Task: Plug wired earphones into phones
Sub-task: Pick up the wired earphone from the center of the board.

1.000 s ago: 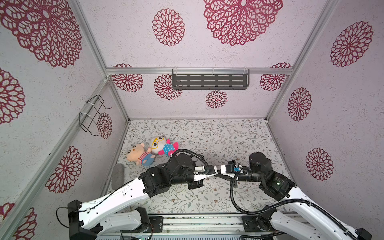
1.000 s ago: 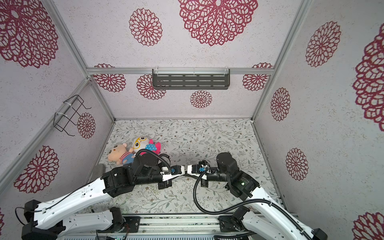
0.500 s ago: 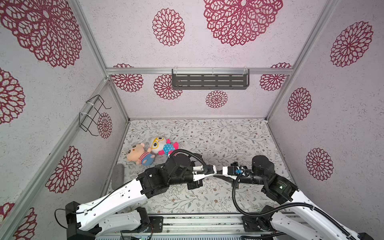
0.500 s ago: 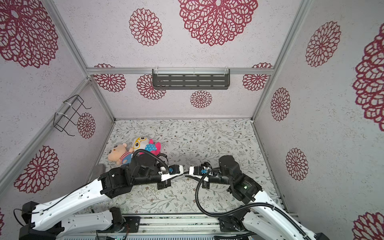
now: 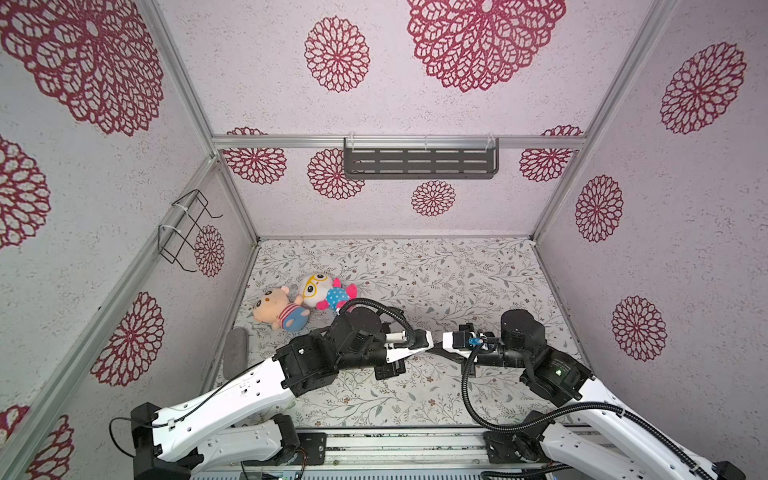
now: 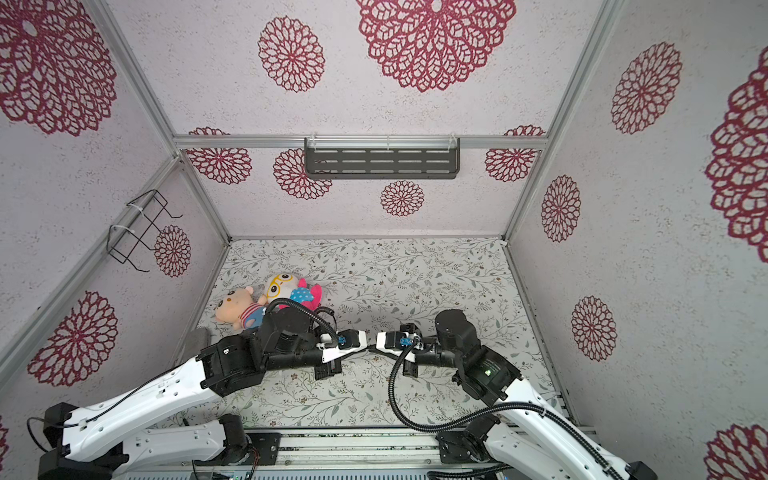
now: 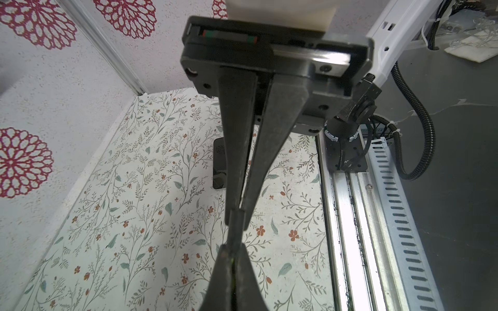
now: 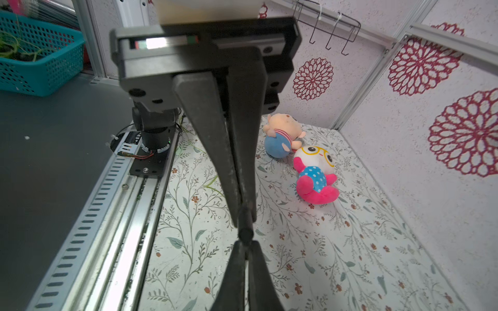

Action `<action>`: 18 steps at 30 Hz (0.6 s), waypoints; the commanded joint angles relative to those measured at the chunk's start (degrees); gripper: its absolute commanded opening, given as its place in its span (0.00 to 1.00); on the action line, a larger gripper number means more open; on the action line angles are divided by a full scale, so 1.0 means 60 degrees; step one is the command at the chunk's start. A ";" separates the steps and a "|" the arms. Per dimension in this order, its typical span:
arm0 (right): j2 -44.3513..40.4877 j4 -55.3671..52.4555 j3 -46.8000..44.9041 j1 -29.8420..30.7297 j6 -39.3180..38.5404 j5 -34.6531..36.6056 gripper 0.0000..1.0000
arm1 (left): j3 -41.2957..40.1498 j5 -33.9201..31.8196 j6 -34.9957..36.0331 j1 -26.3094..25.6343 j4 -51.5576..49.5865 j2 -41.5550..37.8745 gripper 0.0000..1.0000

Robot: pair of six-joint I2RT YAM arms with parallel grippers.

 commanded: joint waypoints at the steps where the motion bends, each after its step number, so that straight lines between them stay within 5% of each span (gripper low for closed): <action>1: 0.0019 0.0349 0.0233 0.0058 0.0037 -0.0191 0.00 | -0.0007 0.0171 -0.0016 -0.0088 -0.0031 0.0006 0.00; 4: 0.0005 0.0308 0.0205 0.0058 -0.0069 -0.0106 0.00 | -0.0011 0.0250 -0.0060 -0.0090 -0.0094 0.0020 0.07; 6: -0.0028 0.0094 0.0222 0.0058 -0.0338 0.0042 0.00 | 0.0046 0.0303 -0.0237 -0.0088 -0.0142 0.0009 0.42; 7: -0.0046 -0.0021 0.0223 0.0058 -0.0486 0.0214 0.00 | 0.0102 0.0406 -0.0274 -0.0088 -0.0234 -0.0011 0.52; 8: -0.0068 -0.0126 0.0213 0.0058 -0.0625 0.0356 0.00 | 0.0162 0.0532 -0.0296 -0.0096 -0.0299 -0.0018 0.74; 9: -0.0061 -0.0306 0.0230 0.0058 -0.0849 0.0486 0.00 | 0.0232 0.0555 -0.0359 -0.0090 -0.0320 -0.0032 0.83; 13: 0.0026 -0.1031 0.0308 0.0084 -0.1710 0.0609 0.00 | 0.0482 0.0651 -0.0476 -0.0074 -0.0366 0.0067 0.78; 18: 0.0078 -0.1093 0.0348 0.0131 -0.1851 0.0724 0.00 | 0.0830 0.1017 -0.0413 -0.0074 -0.0631 0.0510 0.58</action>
